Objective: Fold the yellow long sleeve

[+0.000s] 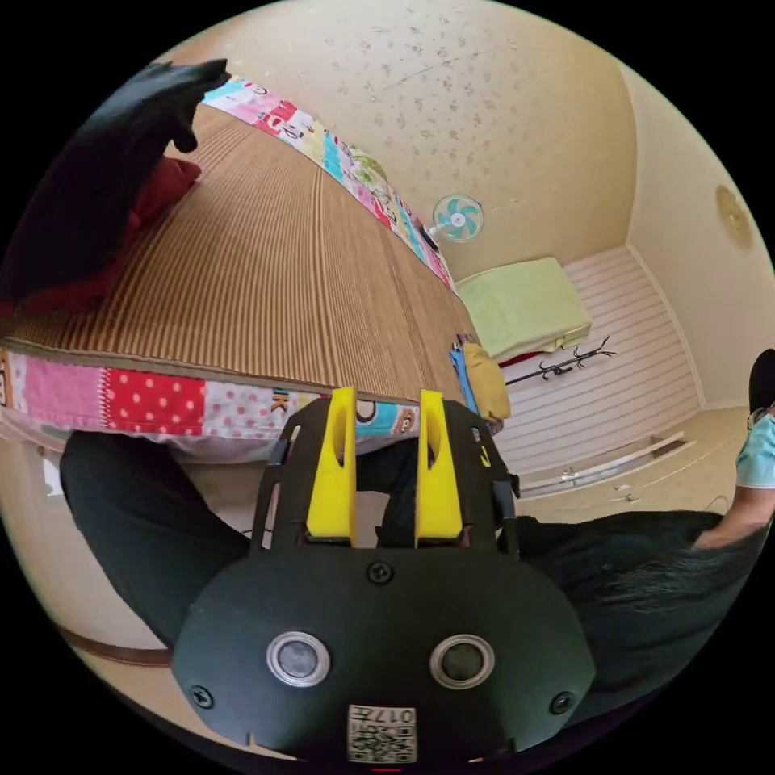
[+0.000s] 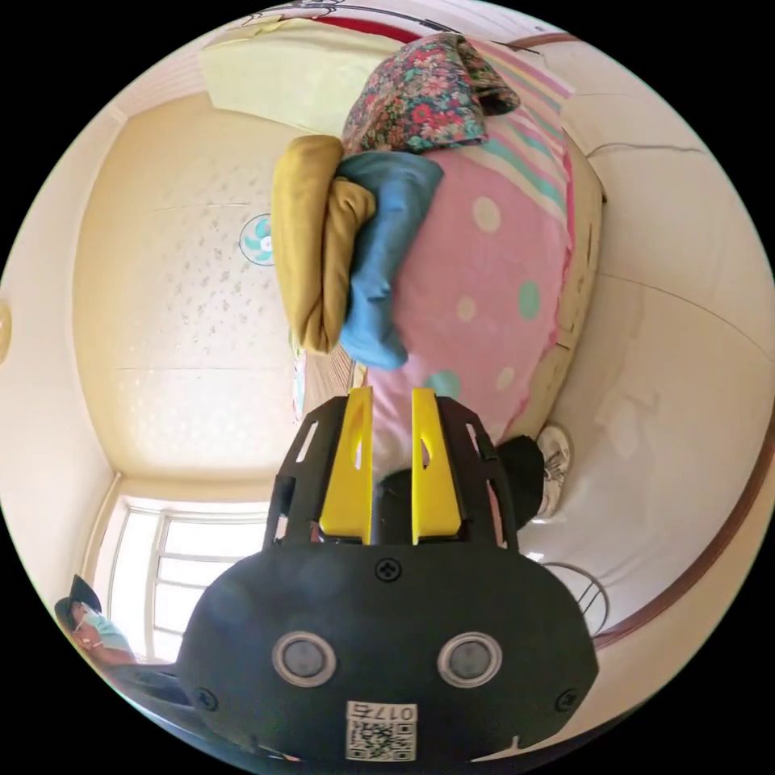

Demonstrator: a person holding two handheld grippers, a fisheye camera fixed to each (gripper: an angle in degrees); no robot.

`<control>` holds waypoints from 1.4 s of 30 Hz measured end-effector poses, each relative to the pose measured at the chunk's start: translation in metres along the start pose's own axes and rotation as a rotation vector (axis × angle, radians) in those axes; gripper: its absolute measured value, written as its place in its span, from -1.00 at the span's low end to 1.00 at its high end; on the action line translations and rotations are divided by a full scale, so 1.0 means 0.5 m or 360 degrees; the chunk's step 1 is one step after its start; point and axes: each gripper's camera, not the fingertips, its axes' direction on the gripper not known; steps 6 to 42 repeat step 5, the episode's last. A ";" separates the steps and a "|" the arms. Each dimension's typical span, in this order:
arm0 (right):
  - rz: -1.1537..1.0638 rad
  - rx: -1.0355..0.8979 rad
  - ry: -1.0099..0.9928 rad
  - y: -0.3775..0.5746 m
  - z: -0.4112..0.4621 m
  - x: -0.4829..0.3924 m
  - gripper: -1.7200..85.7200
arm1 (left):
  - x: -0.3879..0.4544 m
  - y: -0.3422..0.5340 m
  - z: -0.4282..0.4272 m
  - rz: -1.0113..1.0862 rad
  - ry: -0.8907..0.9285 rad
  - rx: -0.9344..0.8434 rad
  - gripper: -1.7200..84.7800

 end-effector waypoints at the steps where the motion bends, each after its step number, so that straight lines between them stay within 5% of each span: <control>1: 0.0011 -0.0044 0.0023 0.052 0.006 0.013 -0.77 | -0.005 -0.018 -0.054 0.0012 -0.0185 0.0113 -0.69; 5: -0.0080 -0.0198 0.0099 0.144 0.043 -0.017 -0.77 | 0.031 -0.104 -0.239 0.0134 -0.0877 0.0583 -0.67; 42: -0.0080 -0.0198 0.0099 0.144 0.043 -0.017 -0.77 | 0.031 -0.104 -0.239 0.0134 -0.0877 0.0583 -0.67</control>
